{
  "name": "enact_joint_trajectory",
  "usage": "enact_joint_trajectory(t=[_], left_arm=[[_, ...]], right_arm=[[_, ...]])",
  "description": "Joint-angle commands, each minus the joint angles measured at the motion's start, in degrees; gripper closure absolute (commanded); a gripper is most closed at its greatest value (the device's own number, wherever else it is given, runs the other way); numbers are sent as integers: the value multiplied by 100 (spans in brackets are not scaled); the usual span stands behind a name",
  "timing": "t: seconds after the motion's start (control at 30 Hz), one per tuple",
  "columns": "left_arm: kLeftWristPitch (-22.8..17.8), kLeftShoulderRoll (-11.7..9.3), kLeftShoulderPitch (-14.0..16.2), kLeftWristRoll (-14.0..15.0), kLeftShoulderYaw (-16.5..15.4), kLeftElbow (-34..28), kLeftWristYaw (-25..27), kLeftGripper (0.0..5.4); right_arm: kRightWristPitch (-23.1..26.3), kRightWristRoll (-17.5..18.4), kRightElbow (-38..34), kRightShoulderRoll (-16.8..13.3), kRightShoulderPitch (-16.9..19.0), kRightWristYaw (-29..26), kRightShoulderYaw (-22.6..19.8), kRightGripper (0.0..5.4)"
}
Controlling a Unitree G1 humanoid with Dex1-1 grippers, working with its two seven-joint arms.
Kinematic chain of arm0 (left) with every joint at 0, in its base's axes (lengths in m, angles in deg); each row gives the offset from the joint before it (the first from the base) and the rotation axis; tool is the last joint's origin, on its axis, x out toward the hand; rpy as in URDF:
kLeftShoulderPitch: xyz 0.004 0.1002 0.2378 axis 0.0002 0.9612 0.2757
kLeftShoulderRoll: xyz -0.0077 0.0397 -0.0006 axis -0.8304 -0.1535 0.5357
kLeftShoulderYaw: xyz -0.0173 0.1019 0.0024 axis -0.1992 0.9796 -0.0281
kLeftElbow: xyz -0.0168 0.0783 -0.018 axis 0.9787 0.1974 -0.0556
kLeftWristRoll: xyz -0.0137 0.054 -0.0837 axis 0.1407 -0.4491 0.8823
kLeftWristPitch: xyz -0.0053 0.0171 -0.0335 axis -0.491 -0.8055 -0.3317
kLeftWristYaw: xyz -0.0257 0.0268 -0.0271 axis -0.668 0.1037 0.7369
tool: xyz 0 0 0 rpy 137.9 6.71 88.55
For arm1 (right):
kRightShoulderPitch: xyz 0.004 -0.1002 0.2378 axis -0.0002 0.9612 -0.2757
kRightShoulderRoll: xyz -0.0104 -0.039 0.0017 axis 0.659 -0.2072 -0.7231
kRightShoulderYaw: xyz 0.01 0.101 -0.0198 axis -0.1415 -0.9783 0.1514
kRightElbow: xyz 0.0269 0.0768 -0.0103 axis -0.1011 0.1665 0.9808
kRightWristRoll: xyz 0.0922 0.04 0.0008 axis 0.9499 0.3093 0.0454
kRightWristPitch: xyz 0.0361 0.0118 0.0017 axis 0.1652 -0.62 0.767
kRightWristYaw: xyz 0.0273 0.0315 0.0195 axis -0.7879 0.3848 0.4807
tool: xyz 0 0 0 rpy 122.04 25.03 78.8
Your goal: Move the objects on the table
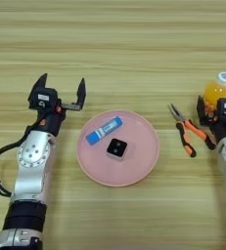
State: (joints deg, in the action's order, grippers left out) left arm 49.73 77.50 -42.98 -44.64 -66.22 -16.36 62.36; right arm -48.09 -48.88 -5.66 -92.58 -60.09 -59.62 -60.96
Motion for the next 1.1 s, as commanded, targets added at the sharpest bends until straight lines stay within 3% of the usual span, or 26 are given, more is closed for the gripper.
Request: enact_joint_trajectory(t=[0.03,0.27,0.3,0.73,1.1], left_arm=[[38,-18,-75,-9,-4,50,21,0],[43,-14,-85,-4,-8,60,20,0],[44,-14,-86,-3,-7,61,22,0],[50,-3,-73,-4,-4,56,26,0],[54,-8,-75,-2,-8,56,28,0]], right_arm=[[-9,27,32,8,-88,15,-32,196],[-25,27,29,23,-85,15,-21,196],[-25,27,29,24,-84,15,-20,160],[-37,22,26,32,-71,26,-13,7],[-61,36,4,41,-78,37,-31,3]])
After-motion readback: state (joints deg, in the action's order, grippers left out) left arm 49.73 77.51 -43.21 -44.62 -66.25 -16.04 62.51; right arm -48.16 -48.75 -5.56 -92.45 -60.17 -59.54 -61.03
